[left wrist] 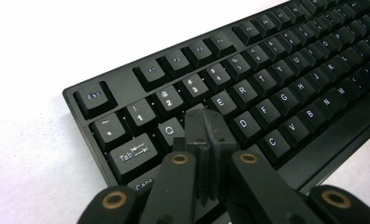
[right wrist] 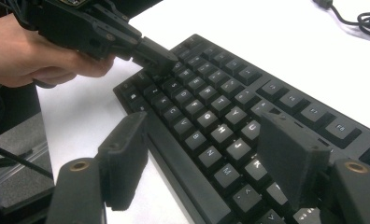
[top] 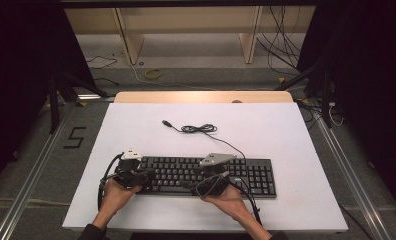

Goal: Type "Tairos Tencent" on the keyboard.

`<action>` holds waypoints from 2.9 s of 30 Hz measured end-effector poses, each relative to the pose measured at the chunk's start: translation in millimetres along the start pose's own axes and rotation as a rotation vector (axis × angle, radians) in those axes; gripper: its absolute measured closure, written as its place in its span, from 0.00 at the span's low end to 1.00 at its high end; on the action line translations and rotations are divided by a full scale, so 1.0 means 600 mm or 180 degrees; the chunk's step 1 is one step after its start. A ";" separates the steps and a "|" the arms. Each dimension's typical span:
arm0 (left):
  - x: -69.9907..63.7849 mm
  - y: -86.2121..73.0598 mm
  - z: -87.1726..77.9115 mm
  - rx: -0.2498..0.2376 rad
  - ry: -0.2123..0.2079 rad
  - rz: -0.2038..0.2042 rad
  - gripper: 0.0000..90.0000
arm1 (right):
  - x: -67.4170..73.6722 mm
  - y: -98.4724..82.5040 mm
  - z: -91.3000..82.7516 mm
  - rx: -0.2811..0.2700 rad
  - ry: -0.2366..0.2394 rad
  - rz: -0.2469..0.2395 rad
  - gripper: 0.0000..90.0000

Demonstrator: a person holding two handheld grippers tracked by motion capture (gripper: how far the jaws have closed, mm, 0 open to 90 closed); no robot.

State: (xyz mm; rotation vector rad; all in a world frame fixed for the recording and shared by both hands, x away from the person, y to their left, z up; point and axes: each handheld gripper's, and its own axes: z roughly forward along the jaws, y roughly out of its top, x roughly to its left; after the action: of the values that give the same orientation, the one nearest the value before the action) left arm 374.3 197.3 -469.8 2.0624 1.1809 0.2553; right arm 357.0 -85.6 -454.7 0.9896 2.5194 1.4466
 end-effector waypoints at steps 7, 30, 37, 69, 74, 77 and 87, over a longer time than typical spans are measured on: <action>0.003 -0.002 0.002 0.0047 -0.0008 0.0000 0.99 | -0.005 0.002 -0.004 -0.0028 -0.0033 0.0028 0.38; -0.001 -0.007 -0.011 -0.0124 -0.0049 -0.0050 0.87 | -0.036 0.013 -0.010 -0.0050 -0.0260 0.0098 0.42; -0.004 -0.009 -0.024 -0.0369 -0.0169 -0.0129 0.67 | -0.042 0.015 -0.011 -0.0049 -0.0269 0.0107 0.45; -0.015 -0.028 -0.034 -0.0770 -0.0265 -0.0215 0.38 | -0.046 0.021 0.019 0.0108 -0.0260 0.0070 0.82; -0.017 -0.031 -0.035 -0.0774 -0.0283 -0.0197 0.37 | -0.044 0.021 0.022 0.0123 -0.0289 0.0047 0.88; -0.019 -0.031 -0.037 -0.0797 -0.0295 -0.0190 0.37 | -0.046 0.020 0.024 0.0137 -0.0304 0.0049 0.91; -0.019 -0.033 -0.039 -0.0862 -0.0327 -0.0185 0.36 | -0.049 0.015 0.037 0.0270 -0.0371 0.0018 1.00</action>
State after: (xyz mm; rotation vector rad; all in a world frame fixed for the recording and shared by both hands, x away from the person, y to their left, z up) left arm 342.8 205.9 -464.5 1.7823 1.0789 0.2627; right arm 392.6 -82.3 -466.8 1.0616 2.5145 1.2536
